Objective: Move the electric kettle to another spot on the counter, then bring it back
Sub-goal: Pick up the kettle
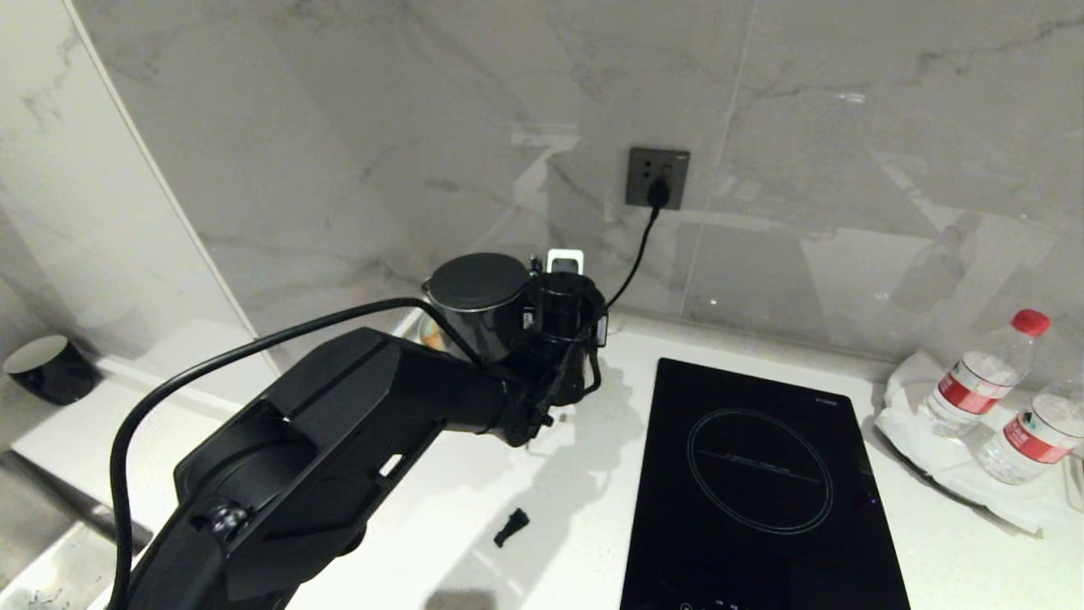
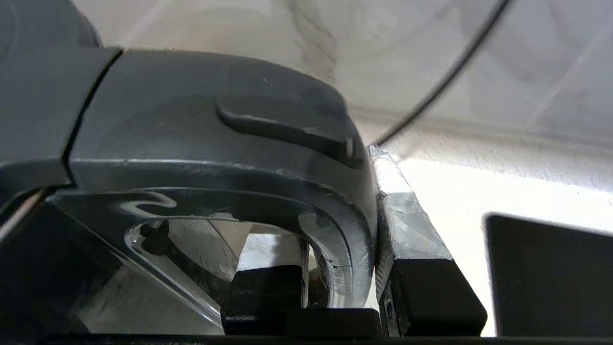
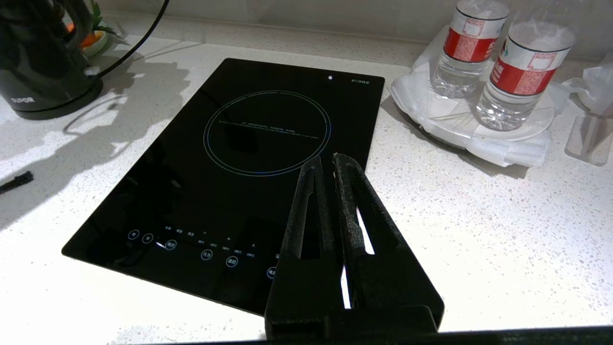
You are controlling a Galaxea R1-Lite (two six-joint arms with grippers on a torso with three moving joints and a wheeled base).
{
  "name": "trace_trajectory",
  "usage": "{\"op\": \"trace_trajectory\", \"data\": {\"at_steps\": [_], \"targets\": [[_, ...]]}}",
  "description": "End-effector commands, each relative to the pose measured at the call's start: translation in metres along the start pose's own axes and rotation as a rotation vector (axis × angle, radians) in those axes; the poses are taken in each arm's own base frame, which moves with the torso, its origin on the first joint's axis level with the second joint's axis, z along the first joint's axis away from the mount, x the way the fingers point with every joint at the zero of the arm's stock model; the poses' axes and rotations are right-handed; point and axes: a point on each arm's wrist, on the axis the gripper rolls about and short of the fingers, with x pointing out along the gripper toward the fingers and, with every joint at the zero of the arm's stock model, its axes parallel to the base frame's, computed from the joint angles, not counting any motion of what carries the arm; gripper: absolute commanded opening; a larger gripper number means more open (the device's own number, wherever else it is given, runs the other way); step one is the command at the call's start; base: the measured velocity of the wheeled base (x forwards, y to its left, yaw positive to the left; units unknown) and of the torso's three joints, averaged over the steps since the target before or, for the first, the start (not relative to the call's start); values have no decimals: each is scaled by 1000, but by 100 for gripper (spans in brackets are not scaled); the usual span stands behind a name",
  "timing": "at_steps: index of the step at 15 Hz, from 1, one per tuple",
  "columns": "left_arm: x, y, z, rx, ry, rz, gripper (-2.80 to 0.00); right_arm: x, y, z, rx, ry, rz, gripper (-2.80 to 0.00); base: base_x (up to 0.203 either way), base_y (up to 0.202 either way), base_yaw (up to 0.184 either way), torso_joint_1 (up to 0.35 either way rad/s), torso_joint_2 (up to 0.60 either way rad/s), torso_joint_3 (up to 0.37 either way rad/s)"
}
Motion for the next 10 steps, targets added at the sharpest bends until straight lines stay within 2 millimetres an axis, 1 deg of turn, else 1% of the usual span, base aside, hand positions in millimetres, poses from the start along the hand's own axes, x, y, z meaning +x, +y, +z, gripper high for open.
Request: {"op": "trace_trajectory", "data": {"at_steps": [1, 3, 5, 8, 10], "targets": [[-2, 3, 16, -18, -34, 8, -280, 0, 0, 0, 0, 1, 0, -280, 0, 0, 0, 0, 0, 0], [-2, 7, 23, -19, -46, 13, -280, 0, 0, 0, -1, 1, 0, -280, 0, 0, 0, 0, 0, 0], [-1, 10, 26, -6, -52, 19, -280, 0, 0, 0, -1, 1, 0, -280, 0, 0, 0, 0, 0, 0], [2, 15, 42, 4, -102, 32, -280, 0, 0, 0, -1, 1, 0, -280, 0, 0, 0, 0, 0, 0], [-1, 17, 52, -3, -117, 32, -280, 0, 0, 0, -1, 1, 0, -280, 0, 0, 0, 0, 0, 0]]}}
